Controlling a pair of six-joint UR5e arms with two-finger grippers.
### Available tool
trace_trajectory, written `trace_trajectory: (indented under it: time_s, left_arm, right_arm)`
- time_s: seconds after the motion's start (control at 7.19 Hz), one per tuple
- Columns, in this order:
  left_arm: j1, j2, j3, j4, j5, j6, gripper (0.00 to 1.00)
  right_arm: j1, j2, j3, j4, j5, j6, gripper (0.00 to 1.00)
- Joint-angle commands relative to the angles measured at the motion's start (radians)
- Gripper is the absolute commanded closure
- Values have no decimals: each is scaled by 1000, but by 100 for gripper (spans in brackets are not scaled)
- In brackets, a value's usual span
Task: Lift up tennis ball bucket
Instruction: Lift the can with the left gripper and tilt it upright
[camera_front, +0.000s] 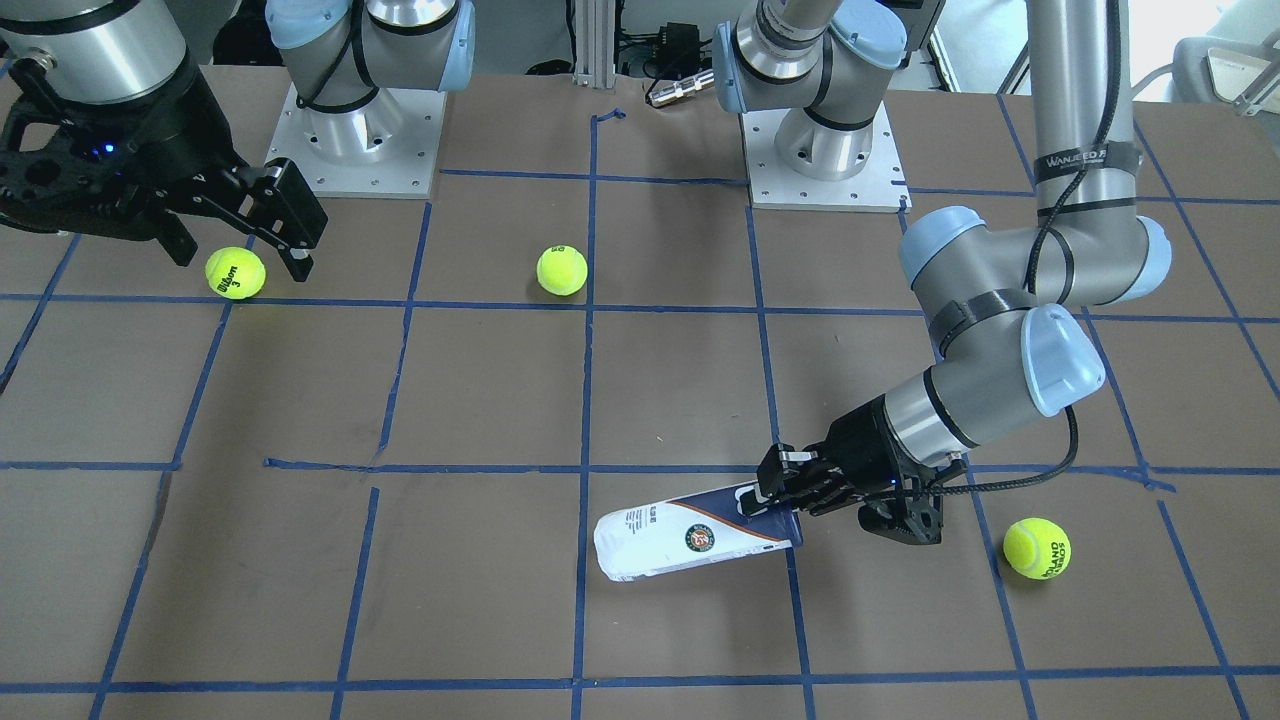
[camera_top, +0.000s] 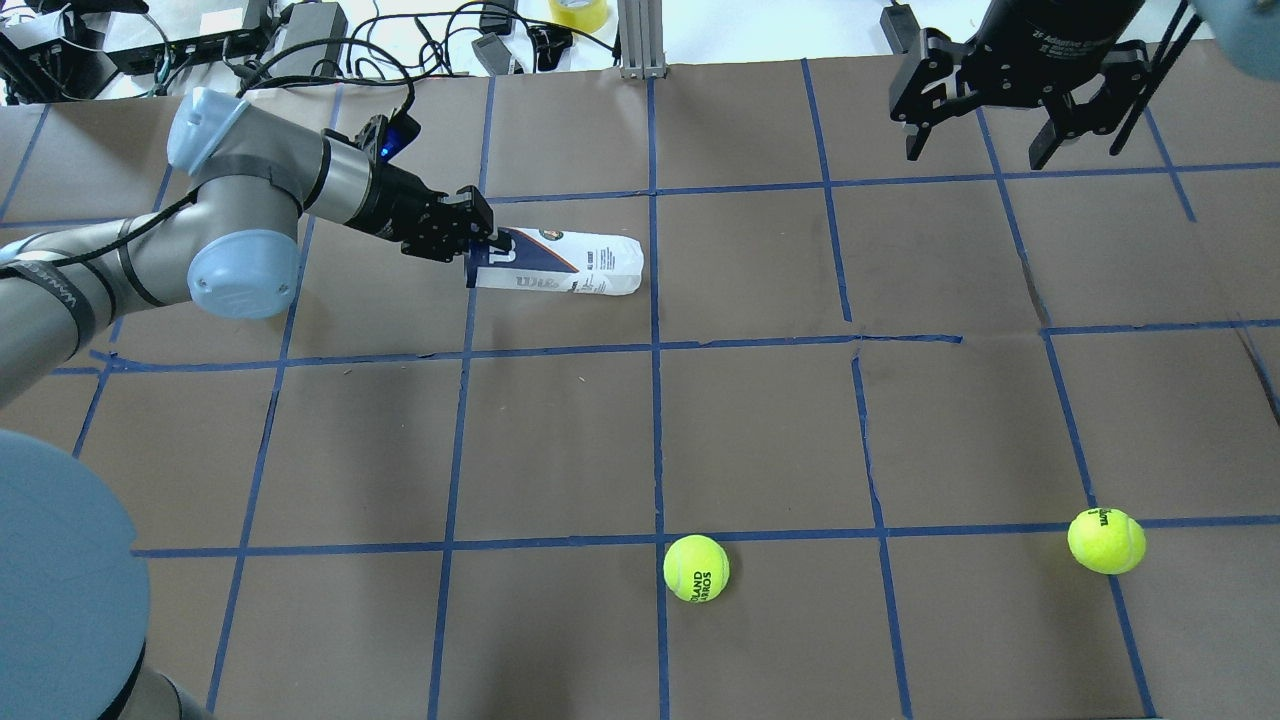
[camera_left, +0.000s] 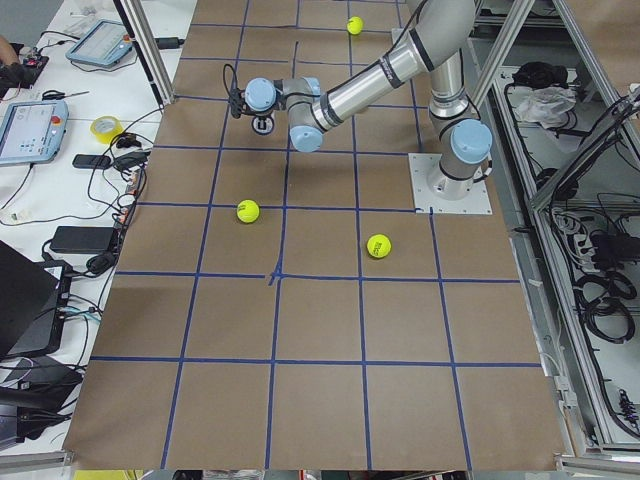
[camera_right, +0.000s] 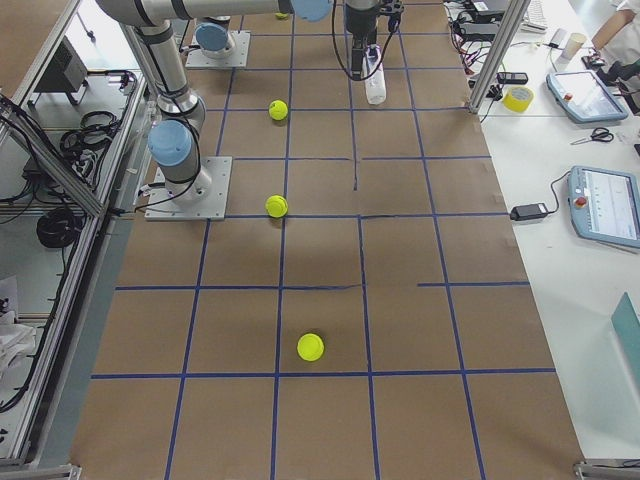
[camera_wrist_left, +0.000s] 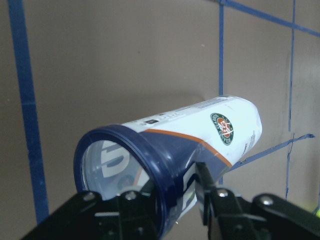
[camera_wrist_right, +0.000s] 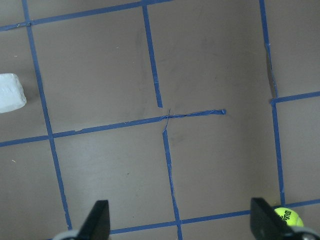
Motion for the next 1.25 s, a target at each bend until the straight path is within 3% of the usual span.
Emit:
trace_trajectory:
  time_s: [0.0,0.28,0.56,0.7,1.11]
  left_arm:
    - [-89,22,139,-71,200,-124,100]
    - [-158,35,270,-208,369,-155,100]
    - [-207,30,287,-222,432,-171,100]
    - [-245,16,289,-225,518,-163,100]
    - [-282,12,297,-276,529,-128,100]
  right_arm:
    - [-1,0,0,2,0,-3,0]
    - [-1,0,0,2,0,-5,0]
    - [-1,0,0,3,0,-5,0]
    - [-1,0,2,3,0,-3,0]
    - [-1,-1,2,8,0,0,0]
